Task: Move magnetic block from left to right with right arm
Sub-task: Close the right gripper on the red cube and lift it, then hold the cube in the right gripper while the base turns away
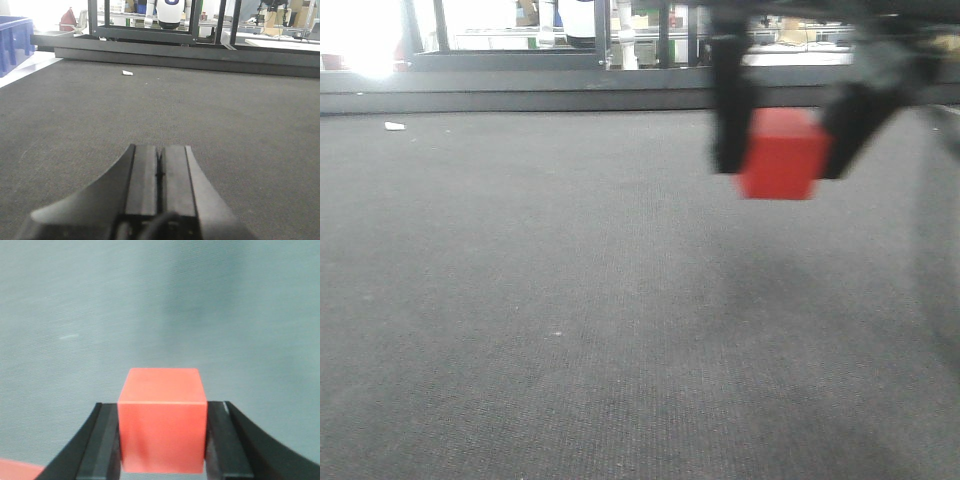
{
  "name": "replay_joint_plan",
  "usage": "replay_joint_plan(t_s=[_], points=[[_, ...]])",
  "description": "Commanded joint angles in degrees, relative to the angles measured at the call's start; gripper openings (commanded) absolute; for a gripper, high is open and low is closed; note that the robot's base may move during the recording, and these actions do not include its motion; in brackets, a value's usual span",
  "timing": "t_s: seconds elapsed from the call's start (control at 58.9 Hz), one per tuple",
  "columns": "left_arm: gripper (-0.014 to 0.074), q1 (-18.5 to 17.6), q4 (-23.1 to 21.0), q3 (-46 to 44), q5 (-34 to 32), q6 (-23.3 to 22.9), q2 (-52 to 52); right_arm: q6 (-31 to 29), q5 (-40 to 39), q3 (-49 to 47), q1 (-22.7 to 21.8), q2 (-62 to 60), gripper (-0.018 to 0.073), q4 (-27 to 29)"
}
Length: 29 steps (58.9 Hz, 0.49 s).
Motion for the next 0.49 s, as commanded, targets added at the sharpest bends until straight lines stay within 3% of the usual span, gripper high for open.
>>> replay_joint_plan(t_s=[0.0,0.255,0.476], points=[[-0.0116,-0.25,0.0,0.54,-5.06,-0.25,-0.27,-5.05,-5.94,3.99,-4.01,-7.54,0.0307,0.38],[-0.0116,-0.25,0.0,0.54,-5.06,-0.25,-0.27,-25.76,-15.93,17.11,-17.26,-22.08,0.0307,6.87],[-0.0116,-0.25,0.0,0.54,-5.06,-0.25,-0.27,-35.63,-26.54,25.5,-28.6,-32.83,0.0307,9.22]])
